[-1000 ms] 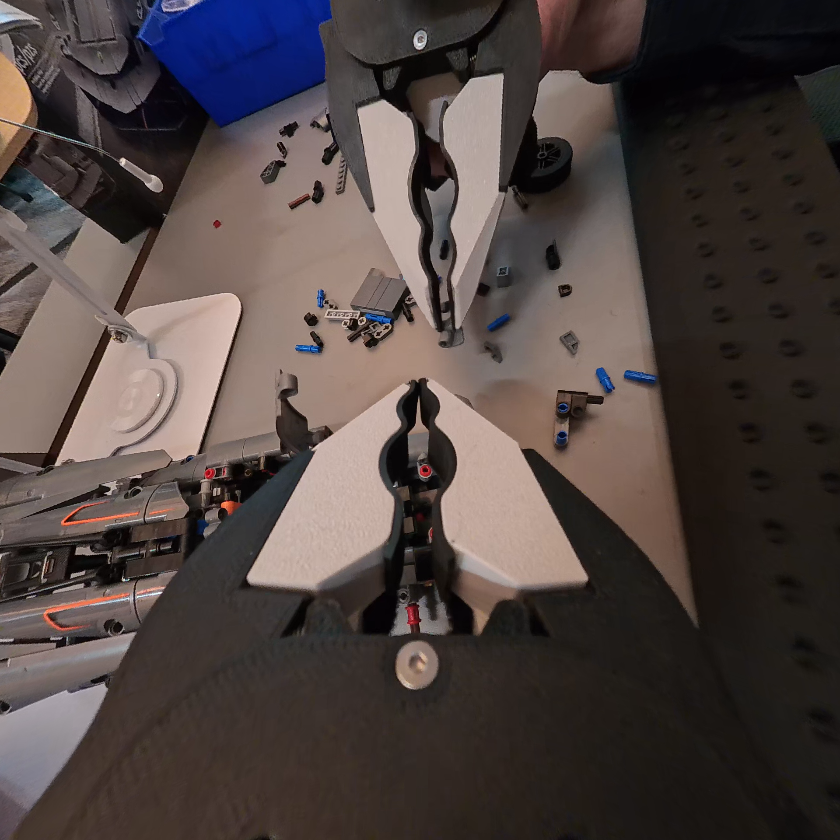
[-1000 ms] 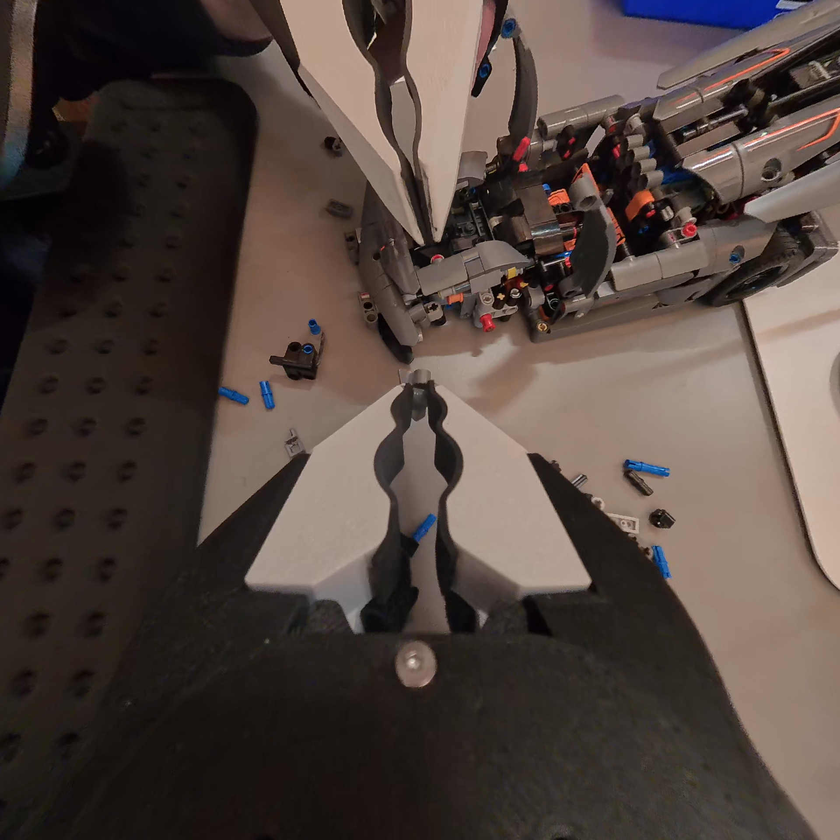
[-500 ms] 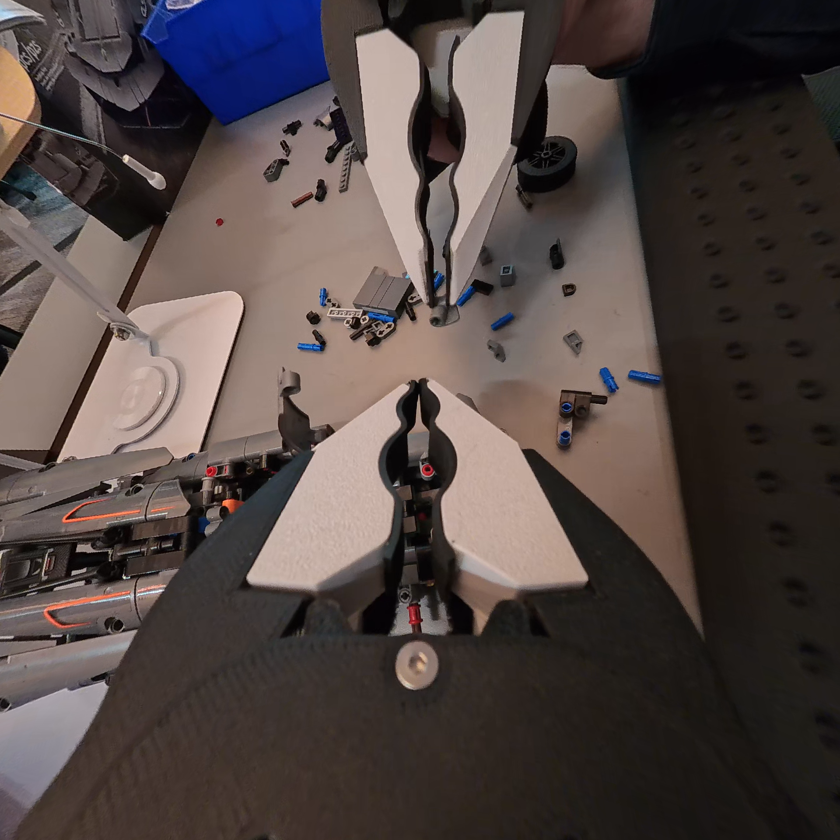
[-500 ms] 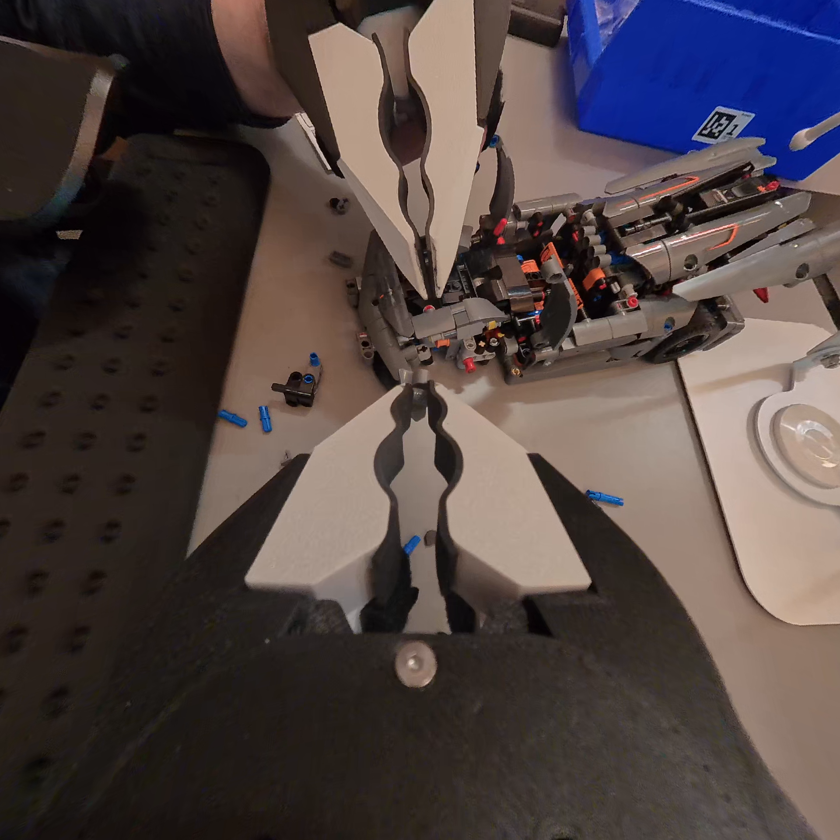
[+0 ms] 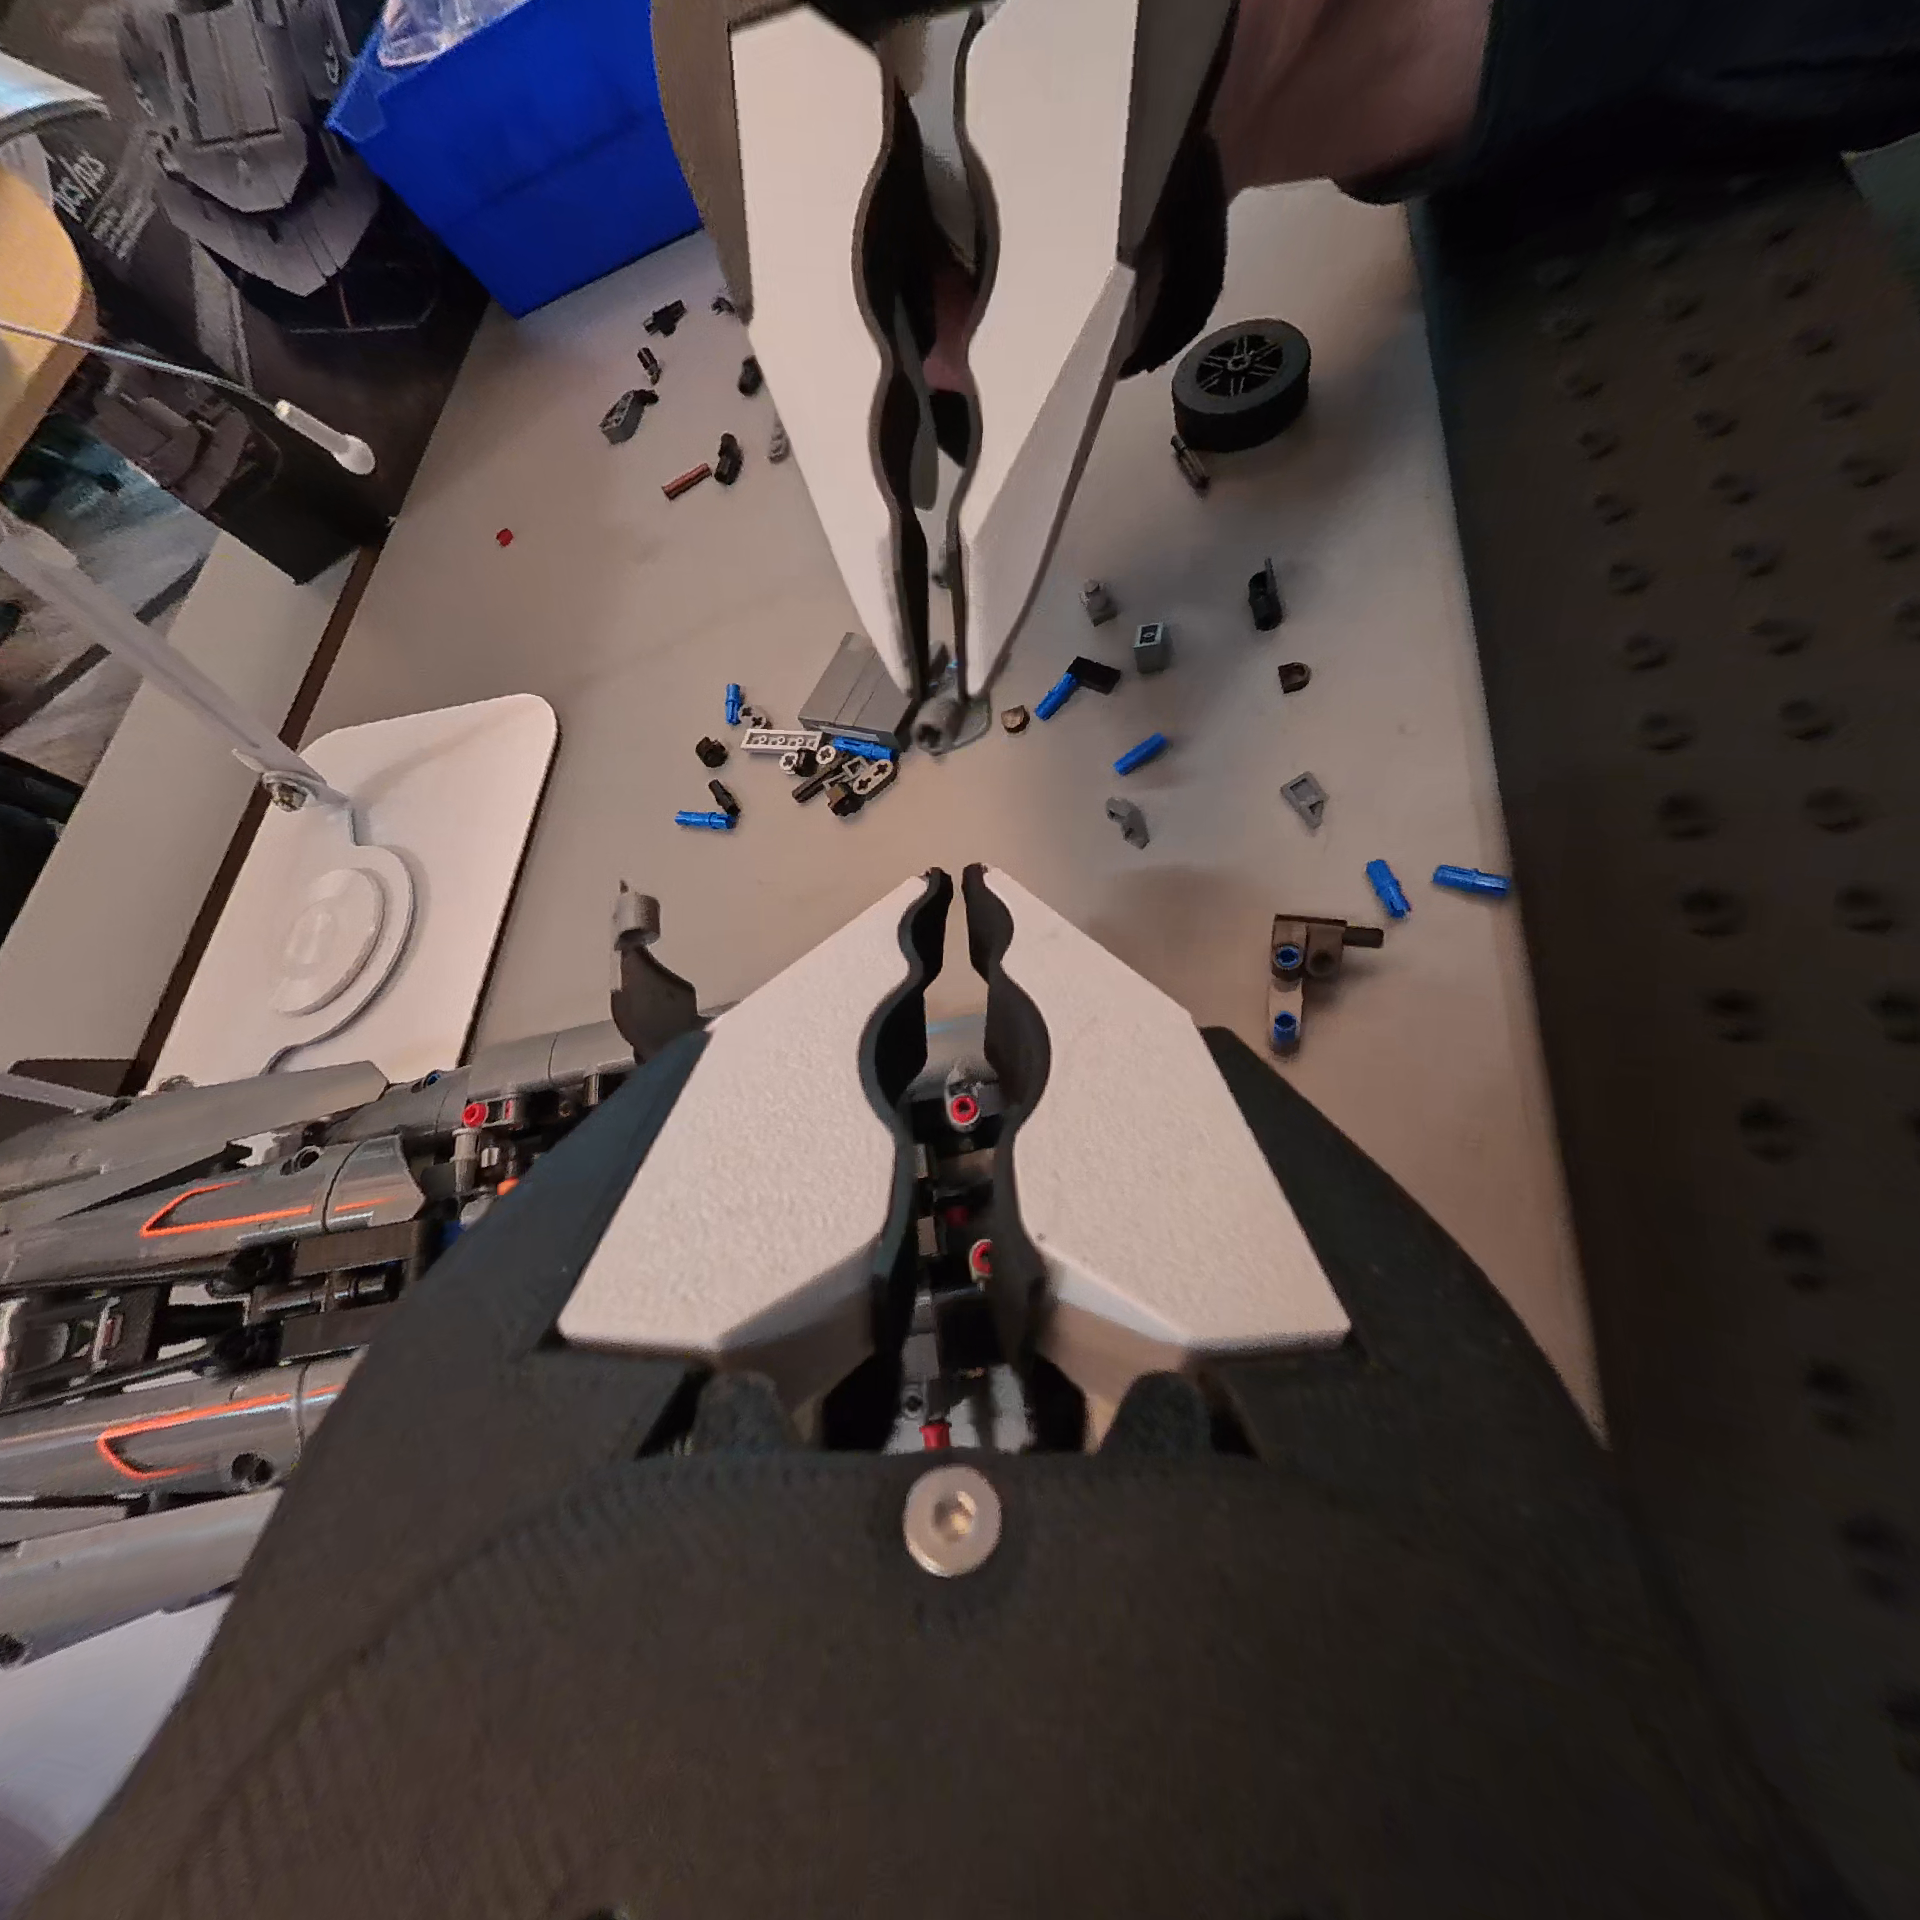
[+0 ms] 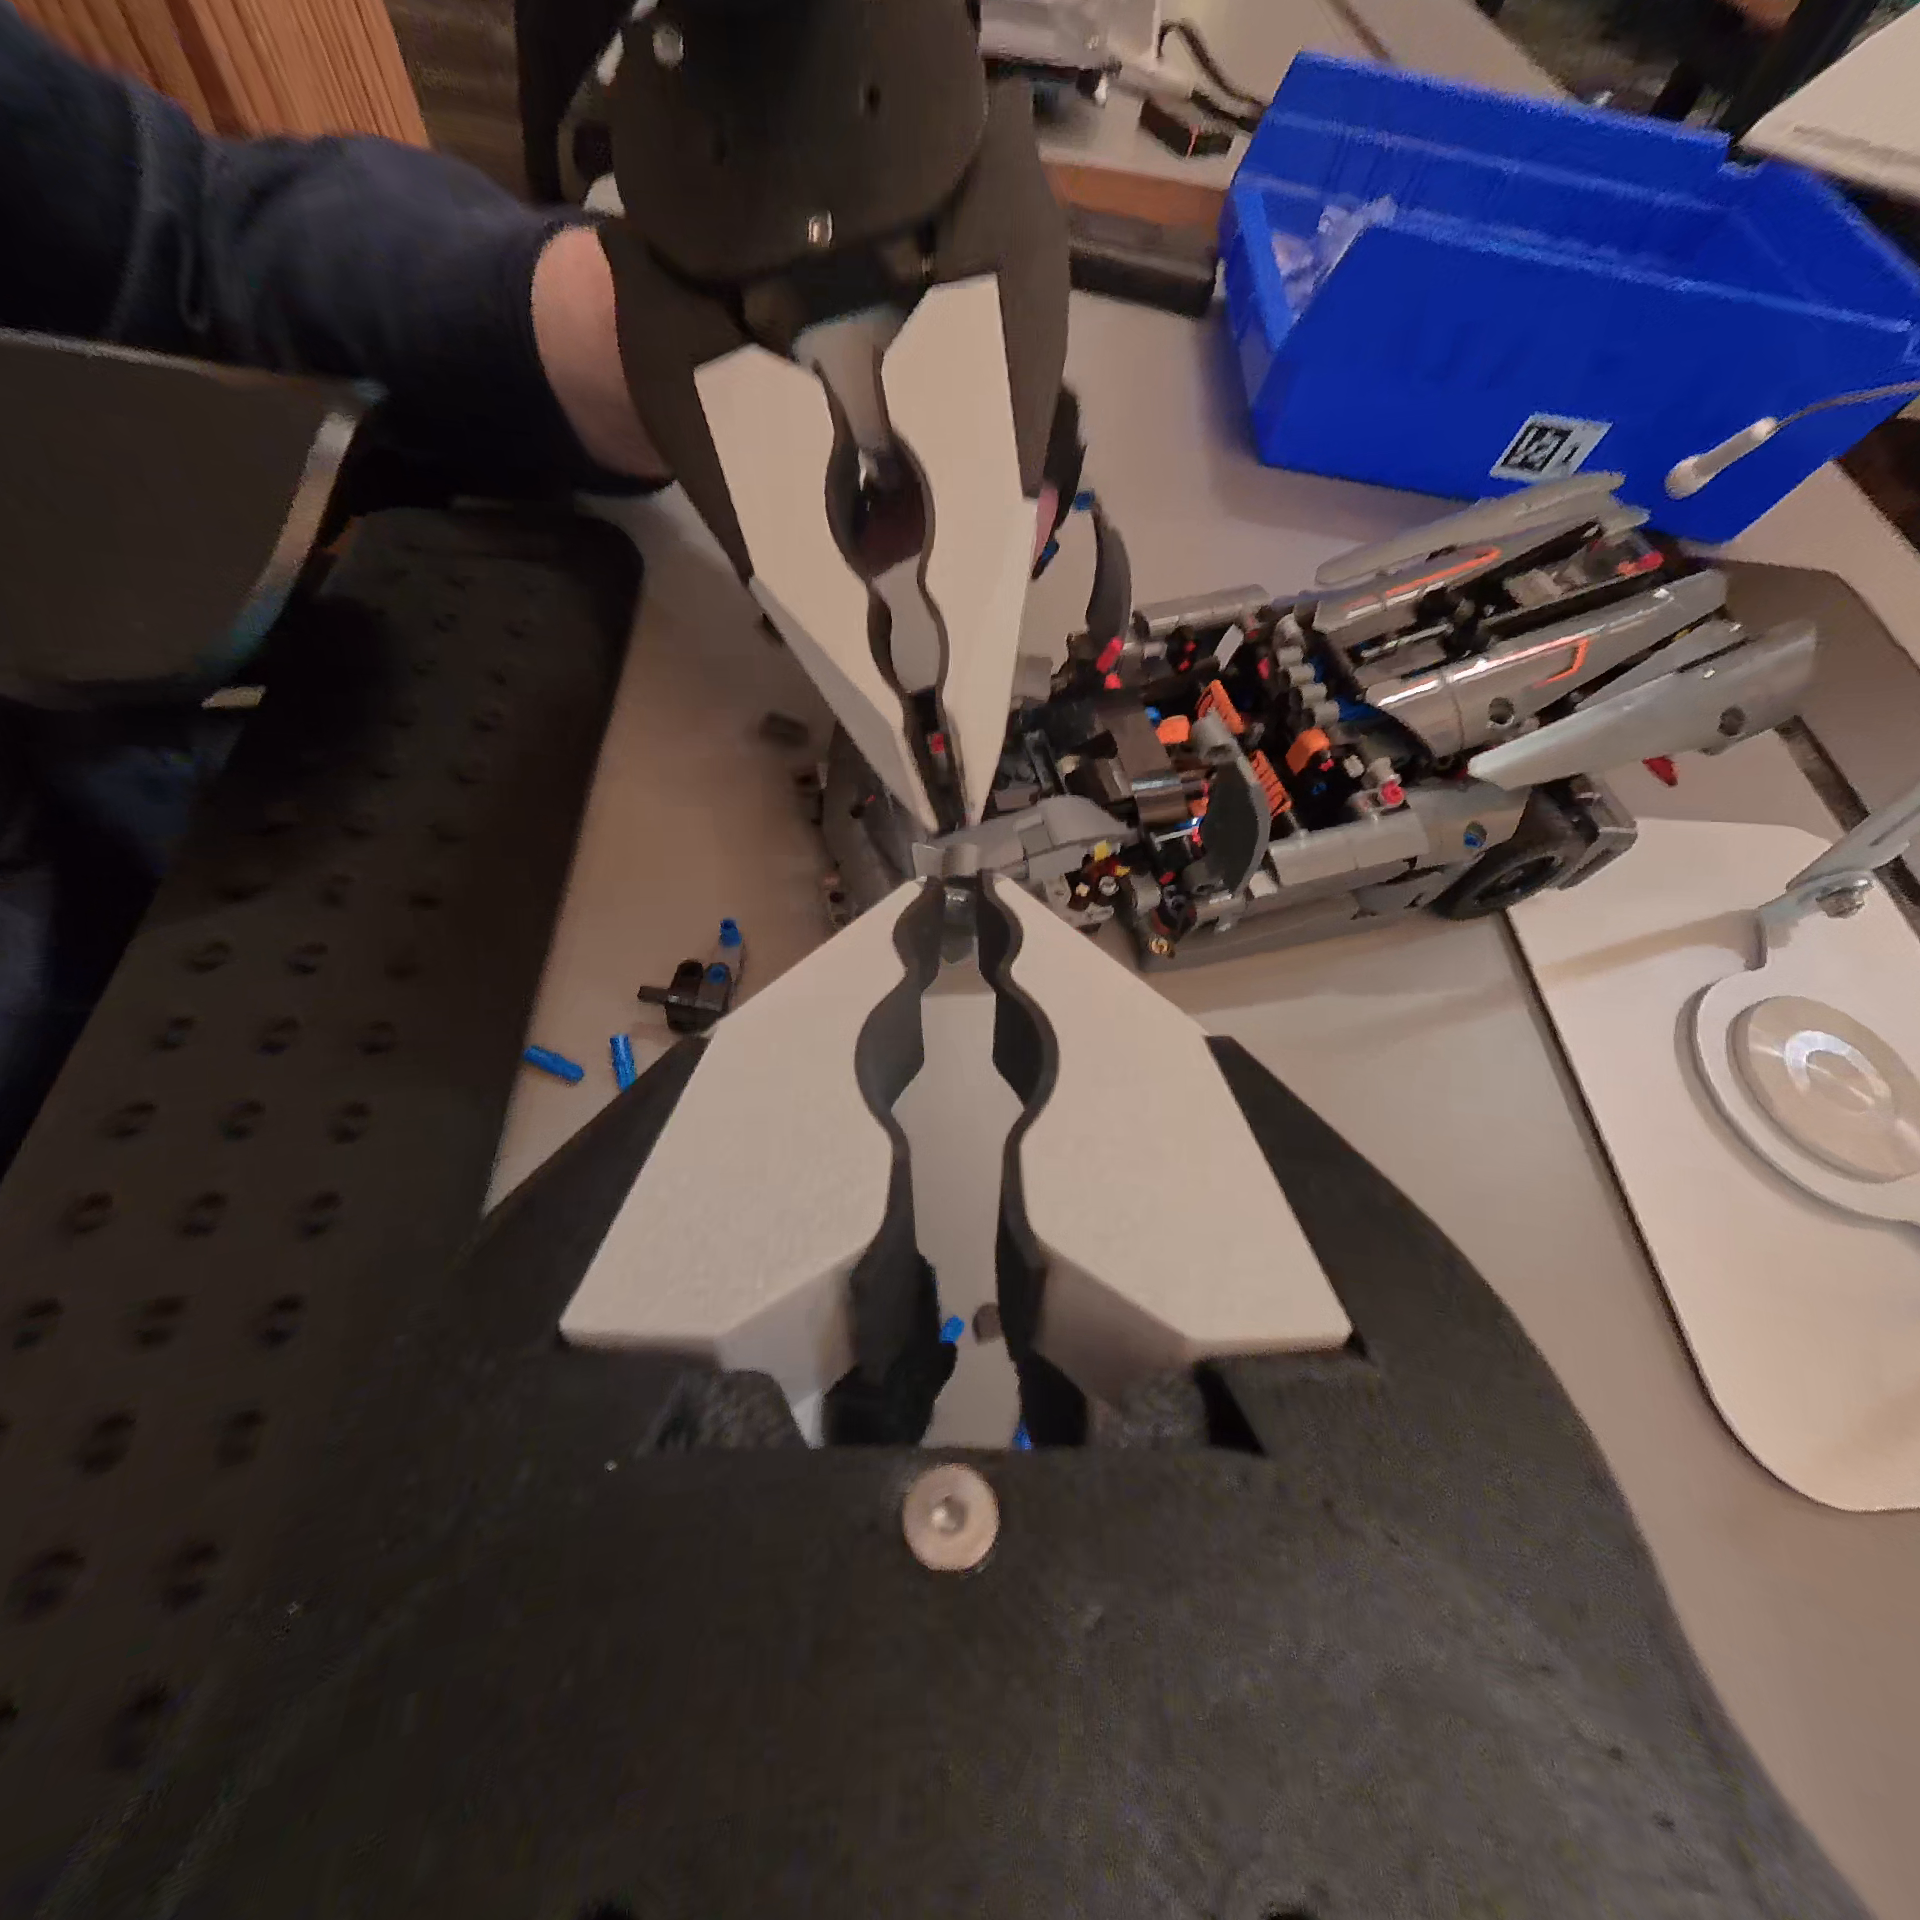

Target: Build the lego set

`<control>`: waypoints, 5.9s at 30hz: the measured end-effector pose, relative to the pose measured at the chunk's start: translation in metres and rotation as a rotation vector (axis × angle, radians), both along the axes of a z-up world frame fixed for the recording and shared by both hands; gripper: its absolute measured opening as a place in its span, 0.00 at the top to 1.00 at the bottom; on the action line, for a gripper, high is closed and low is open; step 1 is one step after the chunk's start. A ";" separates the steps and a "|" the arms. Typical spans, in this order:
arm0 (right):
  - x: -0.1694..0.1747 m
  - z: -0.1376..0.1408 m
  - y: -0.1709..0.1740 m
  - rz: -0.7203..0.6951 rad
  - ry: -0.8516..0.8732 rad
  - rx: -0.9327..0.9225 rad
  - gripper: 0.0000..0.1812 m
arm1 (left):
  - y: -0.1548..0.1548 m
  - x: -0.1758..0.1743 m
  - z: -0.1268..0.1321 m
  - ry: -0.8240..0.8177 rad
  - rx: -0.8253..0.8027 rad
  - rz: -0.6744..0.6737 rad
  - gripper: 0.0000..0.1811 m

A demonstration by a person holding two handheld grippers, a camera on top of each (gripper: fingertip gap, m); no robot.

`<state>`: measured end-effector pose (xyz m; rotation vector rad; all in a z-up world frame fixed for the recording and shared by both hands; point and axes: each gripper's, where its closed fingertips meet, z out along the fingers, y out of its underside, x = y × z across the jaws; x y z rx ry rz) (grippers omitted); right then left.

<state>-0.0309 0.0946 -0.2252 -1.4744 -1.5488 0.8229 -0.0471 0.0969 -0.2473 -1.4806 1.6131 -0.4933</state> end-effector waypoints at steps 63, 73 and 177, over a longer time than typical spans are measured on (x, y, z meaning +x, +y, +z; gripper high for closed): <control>0.015 0.048 0.018 -0.106 0.233 0.028 1.00 | -0.017 -0.007 0.063 -0.348 -0.195 -0.106 0.97; 0.016 -0.001 0.040 -0.181 0.052 -0.080 0.94 | 0.018 -0.053 0.071 -0.332 -0.132 0.077 0.97; -0.009 0.122 0.180 -0.400 0.107 0.264 0.79 | 0.262 -0.157 0.097 0.218 0.356 0.554 0.65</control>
